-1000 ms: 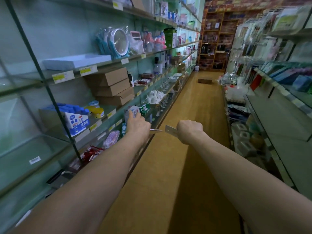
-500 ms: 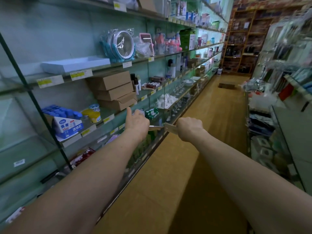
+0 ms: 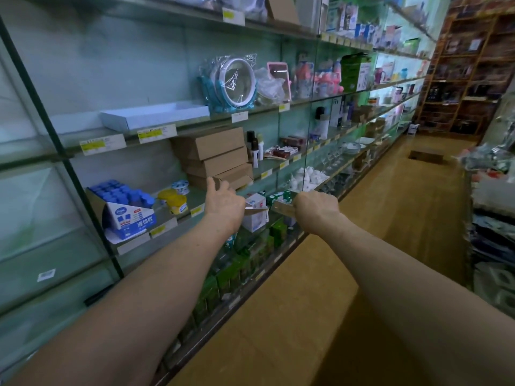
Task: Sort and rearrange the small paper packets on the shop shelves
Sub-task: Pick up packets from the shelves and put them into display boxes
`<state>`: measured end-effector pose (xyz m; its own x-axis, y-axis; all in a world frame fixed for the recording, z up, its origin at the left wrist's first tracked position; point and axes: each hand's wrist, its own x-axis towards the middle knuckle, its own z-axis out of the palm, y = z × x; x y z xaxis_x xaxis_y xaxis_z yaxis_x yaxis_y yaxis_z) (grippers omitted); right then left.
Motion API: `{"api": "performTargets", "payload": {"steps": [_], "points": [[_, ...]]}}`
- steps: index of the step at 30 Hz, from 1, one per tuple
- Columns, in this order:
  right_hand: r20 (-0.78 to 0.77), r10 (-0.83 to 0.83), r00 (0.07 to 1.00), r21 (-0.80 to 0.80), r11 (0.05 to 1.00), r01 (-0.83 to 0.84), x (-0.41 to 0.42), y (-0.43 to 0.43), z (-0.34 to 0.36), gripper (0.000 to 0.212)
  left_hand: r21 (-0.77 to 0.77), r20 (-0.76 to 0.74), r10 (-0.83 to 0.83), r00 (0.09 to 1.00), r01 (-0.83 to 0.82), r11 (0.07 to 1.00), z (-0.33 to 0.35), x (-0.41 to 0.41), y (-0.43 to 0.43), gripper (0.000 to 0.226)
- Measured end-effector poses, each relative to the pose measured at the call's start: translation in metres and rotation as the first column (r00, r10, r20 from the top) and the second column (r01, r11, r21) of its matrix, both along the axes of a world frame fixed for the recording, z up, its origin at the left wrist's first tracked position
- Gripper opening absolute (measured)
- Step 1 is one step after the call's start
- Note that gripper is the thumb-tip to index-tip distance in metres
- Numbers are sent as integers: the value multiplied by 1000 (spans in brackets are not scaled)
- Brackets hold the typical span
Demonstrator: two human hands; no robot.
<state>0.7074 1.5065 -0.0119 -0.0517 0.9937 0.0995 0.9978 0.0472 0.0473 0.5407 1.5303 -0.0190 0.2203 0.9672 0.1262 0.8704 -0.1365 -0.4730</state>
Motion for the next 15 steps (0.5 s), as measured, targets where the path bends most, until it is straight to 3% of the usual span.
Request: {"api": "performTargets", "payload": {"steps": [7, 15], "points": [[16, 44, 999, 36, 998, -45, 2, 70, 14, 19, 40, 43, 30, 999, -32, 999, 15, 1, 62, 26], [-2, 121, 993, 197, 973, -118, -14, 145, 38, 20, 170, 91, 76, 993, -91, 981, 50, -15, 125, 24]]}}
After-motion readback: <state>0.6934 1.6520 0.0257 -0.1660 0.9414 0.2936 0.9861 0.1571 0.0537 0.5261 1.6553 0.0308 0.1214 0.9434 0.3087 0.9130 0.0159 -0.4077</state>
